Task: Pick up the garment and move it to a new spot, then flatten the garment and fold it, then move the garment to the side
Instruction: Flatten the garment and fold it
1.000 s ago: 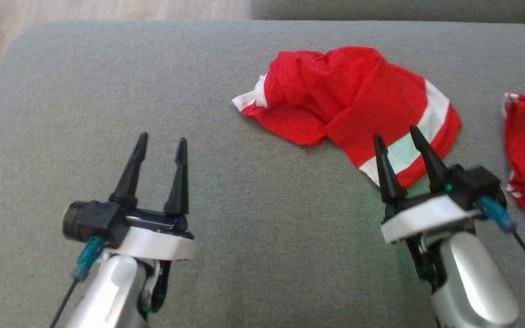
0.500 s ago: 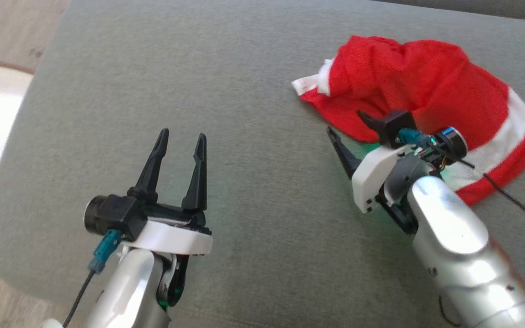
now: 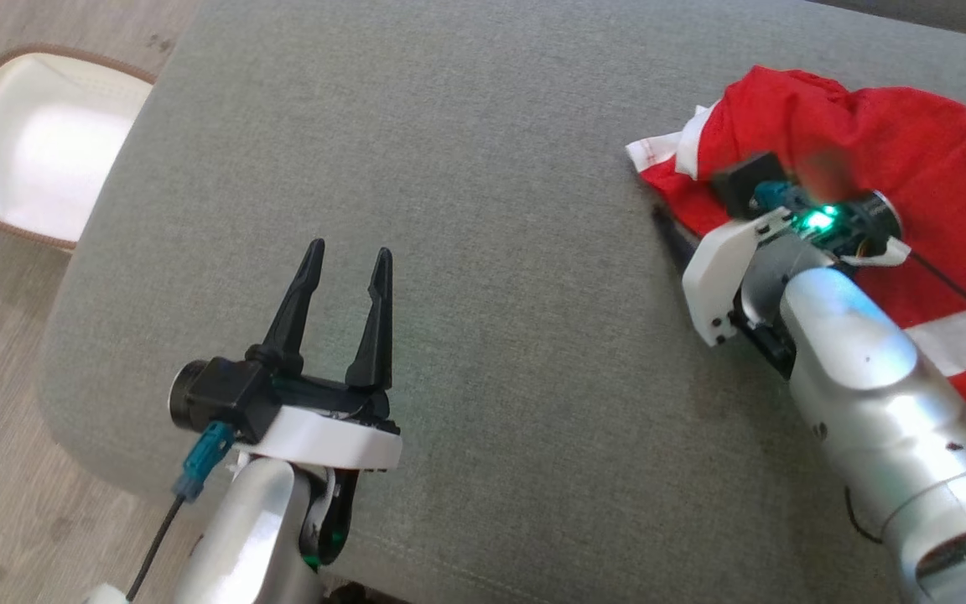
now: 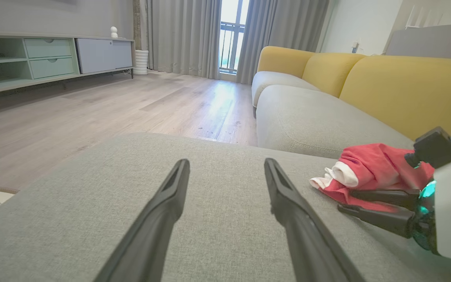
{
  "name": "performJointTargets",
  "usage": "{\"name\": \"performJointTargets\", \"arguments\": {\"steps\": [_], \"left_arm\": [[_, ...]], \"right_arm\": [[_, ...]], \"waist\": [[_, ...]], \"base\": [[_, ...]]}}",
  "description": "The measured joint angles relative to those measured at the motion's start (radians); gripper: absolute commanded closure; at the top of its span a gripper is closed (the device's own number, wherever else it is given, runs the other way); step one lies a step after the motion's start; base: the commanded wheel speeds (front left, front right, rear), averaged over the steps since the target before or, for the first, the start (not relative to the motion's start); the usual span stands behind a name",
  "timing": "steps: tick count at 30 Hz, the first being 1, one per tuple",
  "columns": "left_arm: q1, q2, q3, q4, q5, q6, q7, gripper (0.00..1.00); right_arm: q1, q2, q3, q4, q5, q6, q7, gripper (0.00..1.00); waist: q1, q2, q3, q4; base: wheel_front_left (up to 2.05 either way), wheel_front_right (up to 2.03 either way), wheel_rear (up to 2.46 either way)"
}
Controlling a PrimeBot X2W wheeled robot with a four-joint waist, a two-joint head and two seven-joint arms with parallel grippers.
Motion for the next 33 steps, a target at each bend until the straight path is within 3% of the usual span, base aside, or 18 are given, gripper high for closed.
{"name": "performJointTargets", "arguments": {"steps": [1, 6, 11, 15, 22, 27, 33], "left_arm": [[0.000, 0.000, 0.000, 0.000, 0.000, 0.000, 0.000, 0.00], [0.000, -0.001, -0.002, 0.005, -0.003, 0.001, 0.000, 0.00], [0.001, -0.001, 0.000, 0.015, -0.002, 0.001, 0.000, 0.00], [0.003, -0.001, 0.001, 0.018, -0.002, 0.001, 0.000, 0.00], [0.037, -0.001, 0.022, 0.028, 0.000, 0.001, 0.000, 0.00], [0.069, -0.001, 0.043, 0.030, 0.008, 0.000, 0.000, 0.00], [0.076, -0.001, 0.063, 0.024, 0.009, 0.000, 0.000, 0.00]], "right_arm": [[-0.013, 0.003, -0.006, 0.019, -0.006, 0.000, -0.008, 1.00], [-0.030, 0.024, -0.032, 0.085, -0.016, 0.000, -0.075, 1.00], [-0.039, 0.057, -0.021, 0.067, 0.022, 0.000, -0.186, 1.00], [-0.094, 0.070, 0.034, -0.018, 0.114, 0.000, -0.260, 1.00], [-0.184, 0.078, 0.162, -0.296, 0.355, 0.000, -0.311, 1.00], [-0.237, 0.079, 0.097, -0.379, 0.438, 0.000, -0.328, 1.00], [-0.222, 0.051, -0.064, -0.322, 0.404, 0.000, -0.332, 1.00]], "waist": [[0.0000, 0.0000, 0.000, 0.003], [0.0000, 0.0000, -0.015, 0.002], [-0.0001, 0.0000, -0.046, -0.021], [-0.0001, 0.0000, -0.078, -0.044], [-0.0002, 0.0000, -0.135, -0.088], [-0.0003, 0.0000, -0.164, -0.123], [-0.0002, 0.0000, -0.160, -0.159]], "base": [[0.00, 0.00, 0.00], [0.00, 0.00, 0.00], [0.00, 0.00, 0.00], [0.00, 0.00, 0.00], [0.00, 0.00, 0.00], [0.00, 0.00, 0.00], [0.00, 0.00, 0.00]]}}
